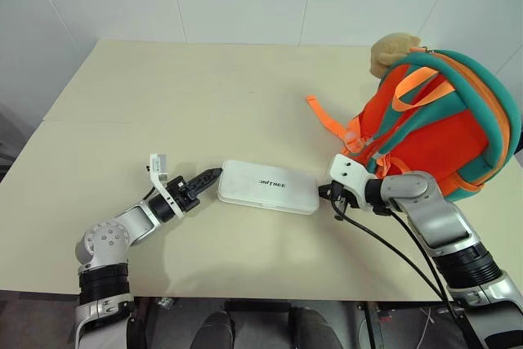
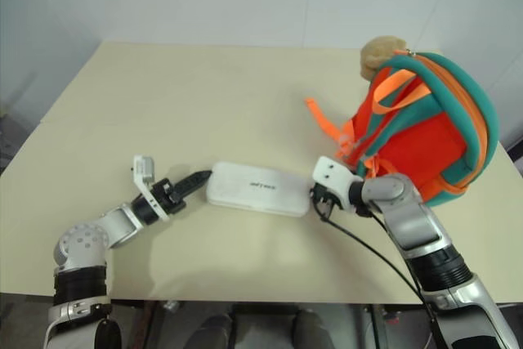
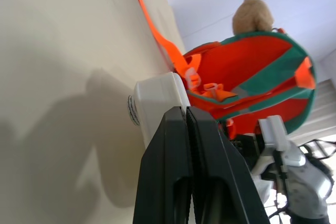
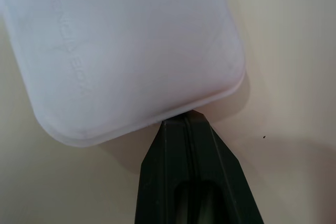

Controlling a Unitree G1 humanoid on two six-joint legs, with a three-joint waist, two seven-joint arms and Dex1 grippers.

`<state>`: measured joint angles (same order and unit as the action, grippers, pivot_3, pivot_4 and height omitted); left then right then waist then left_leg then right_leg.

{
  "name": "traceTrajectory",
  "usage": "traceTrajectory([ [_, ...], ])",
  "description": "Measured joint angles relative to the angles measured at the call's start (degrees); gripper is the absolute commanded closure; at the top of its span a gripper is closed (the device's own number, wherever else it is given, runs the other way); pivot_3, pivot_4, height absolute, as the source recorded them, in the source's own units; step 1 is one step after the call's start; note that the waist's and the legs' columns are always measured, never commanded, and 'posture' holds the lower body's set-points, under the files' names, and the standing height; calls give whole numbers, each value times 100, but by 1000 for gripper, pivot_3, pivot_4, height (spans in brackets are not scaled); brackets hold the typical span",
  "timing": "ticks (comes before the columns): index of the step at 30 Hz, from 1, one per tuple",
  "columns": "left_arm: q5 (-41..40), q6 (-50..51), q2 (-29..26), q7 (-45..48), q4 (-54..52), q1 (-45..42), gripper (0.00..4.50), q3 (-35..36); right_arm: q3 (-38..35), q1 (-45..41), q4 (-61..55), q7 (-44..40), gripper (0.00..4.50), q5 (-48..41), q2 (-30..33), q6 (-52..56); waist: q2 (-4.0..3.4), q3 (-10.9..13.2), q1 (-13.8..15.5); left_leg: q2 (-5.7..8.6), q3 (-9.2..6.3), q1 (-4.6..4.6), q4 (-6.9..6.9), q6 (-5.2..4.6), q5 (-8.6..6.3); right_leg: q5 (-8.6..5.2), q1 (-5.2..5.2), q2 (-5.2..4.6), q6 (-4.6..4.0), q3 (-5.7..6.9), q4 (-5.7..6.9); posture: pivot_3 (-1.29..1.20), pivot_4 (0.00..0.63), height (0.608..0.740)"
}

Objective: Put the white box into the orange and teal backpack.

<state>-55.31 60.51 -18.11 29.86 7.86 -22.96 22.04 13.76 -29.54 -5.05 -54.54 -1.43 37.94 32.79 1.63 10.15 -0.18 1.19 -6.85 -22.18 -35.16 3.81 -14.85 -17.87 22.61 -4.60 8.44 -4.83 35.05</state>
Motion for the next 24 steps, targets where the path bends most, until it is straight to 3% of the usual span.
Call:
traceTrajectory([
  [3, 298, -191, 21, 34, 3, 1, 3884, -95, -16, 5, -7, 0, 4380, 5, -1, 0, 0, 0, 1, 0, 0, 0, 0, 0, 0, 0, 0, 0, 0, 0, 0, 0, 150, 740],
  [15, 369, -8, -51, -6, -351, 0, 175, -95, -13, 5, -58, -28, 4380, 1, -60, -2, 0, 0, -15, -1, 0, 4, 0, -15, -8, 1, -2, 1, 1, -1, 6, 0, 150, 740],
  [24, 140, 1486, -1104, -74, -712, 137, 175, -226, 69, -32, -337, -113, 4380, -181, -237, -148, -4, 2, -138, -3, -2, 4, 5, -18, -10, 1, -2, 3, 1, -2, -1, 0, 150, 740],
])
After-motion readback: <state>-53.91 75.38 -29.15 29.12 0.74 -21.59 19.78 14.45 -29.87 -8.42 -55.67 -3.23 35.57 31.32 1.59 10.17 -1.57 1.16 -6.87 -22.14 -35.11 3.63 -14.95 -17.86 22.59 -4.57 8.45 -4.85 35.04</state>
